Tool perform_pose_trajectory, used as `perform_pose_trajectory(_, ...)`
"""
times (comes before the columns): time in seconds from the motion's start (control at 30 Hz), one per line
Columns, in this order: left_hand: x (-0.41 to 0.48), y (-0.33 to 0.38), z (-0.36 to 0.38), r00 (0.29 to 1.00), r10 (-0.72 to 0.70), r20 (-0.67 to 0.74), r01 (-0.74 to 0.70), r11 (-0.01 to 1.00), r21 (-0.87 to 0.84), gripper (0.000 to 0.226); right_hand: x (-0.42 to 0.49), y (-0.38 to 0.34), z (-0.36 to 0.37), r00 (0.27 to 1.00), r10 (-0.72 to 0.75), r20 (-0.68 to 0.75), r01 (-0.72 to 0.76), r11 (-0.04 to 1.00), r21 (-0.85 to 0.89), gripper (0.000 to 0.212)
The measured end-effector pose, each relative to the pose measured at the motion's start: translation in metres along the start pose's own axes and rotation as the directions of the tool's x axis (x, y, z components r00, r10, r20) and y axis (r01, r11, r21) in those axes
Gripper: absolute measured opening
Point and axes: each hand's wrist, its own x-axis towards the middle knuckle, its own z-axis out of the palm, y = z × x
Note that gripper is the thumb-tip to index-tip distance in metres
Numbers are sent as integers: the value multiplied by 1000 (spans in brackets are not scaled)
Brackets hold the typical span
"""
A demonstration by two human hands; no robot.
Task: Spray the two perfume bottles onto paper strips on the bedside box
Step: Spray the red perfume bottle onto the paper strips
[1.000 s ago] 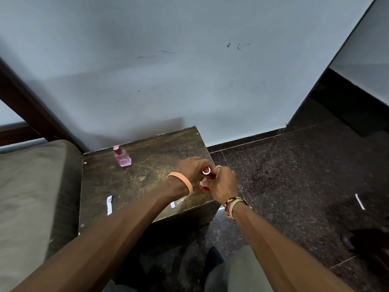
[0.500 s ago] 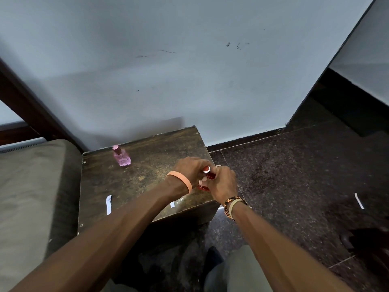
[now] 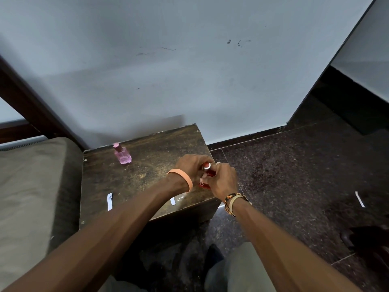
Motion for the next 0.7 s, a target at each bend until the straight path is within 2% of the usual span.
perform_pose_trajectory(0.13,-1,-2,1,999,-13,-45,9,998,-69,40,-2,-5,-5,1000,-5,22,5,1000,-12,21)
perform_pose_trajectory(0.37,-5,-5,-4,995,-70,-78,55,983,-172,45,-14,-15,-12,994,-67,87,70,997,-27,47)
perform_pose_trajectory(0.53,-10,-3,-14,984,-102,-144,66,970,-235,49,-15,-21,-19,999,-45,25,45,999,-25,60)
perform_pose_trajectory(0.7,-16,-2,-28,964,-165,-210,75,921,-381,49,-18,-37,-32,981,-135,-137,140,990,24,47)
